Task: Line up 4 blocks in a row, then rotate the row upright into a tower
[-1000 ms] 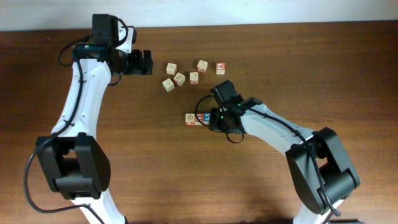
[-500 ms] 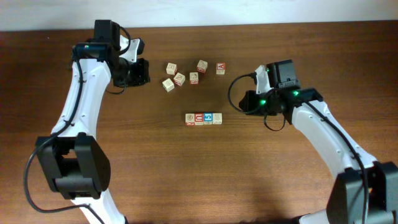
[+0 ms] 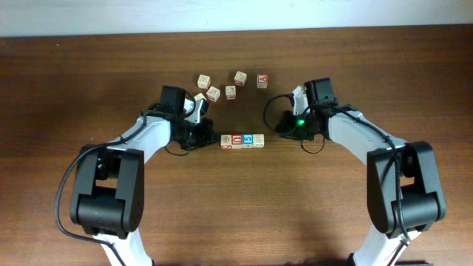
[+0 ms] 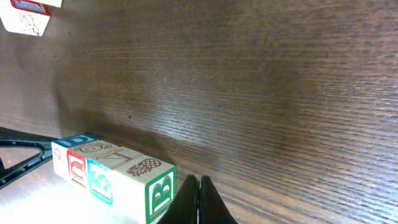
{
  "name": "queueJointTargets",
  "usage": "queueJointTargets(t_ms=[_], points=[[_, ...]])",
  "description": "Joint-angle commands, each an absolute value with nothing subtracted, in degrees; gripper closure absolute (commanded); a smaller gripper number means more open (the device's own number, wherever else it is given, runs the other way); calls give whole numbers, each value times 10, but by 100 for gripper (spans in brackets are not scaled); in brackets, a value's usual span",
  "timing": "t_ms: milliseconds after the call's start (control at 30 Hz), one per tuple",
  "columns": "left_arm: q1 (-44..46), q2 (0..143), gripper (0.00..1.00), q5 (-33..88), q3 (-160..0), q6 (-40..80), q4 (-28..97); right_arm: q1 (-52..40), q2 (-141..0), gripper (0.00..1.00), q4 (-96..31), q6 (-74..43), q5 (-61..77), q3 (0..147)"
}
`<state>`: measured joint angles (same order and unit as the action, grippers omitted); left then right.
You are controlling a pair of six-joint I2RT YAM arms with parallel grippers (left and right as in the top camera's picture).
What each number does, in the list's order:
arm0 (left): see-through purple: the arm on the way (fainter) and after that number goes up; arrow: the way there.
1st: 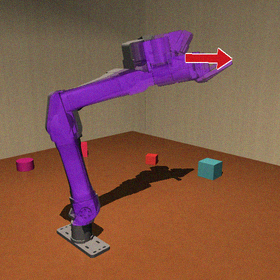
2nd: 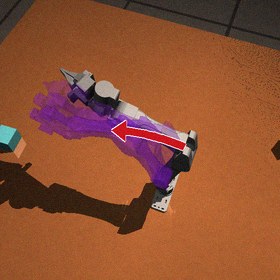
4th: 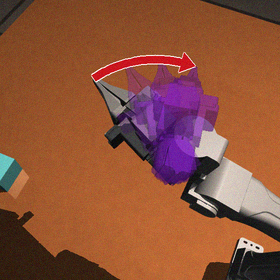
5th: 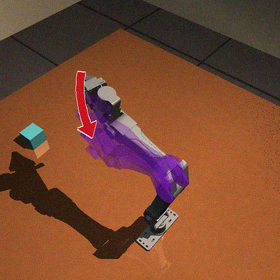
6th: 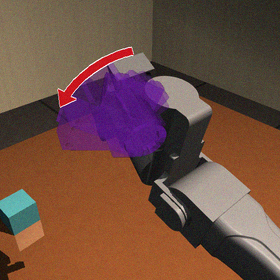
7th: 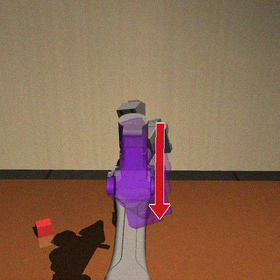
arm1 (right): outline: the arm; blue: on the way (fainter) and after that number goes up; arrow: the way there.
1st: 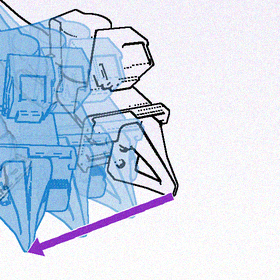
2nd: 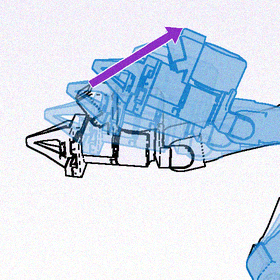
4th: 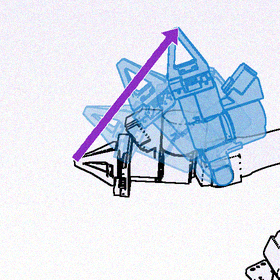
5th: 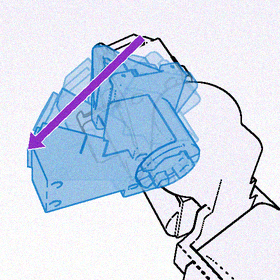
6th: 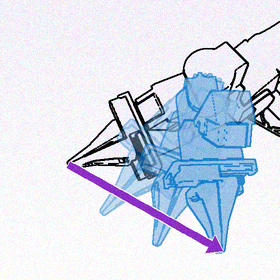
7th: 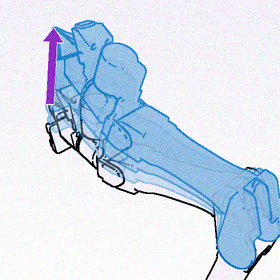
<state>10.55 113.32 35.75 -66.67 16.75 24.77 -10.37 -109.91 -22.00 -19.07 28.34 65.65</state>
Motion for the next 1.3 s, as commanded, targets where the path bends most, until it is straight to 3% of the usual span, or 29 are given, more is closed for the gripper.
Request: queueJointTargets(t_ms=[0, 633, 1267], points=[[108, 1136, 100, 347, -661, 174, 244, -109, -1104, 96, -219, -189, 276, 651], [120, 1136, 100, 397, -661, 202, 243, -132, -1104, 96, -217, -220, 296, 626], [145, 1136, 100, 360, -660, 202, 236, -139, -1108, 96, -215, -219, 296, 626]])
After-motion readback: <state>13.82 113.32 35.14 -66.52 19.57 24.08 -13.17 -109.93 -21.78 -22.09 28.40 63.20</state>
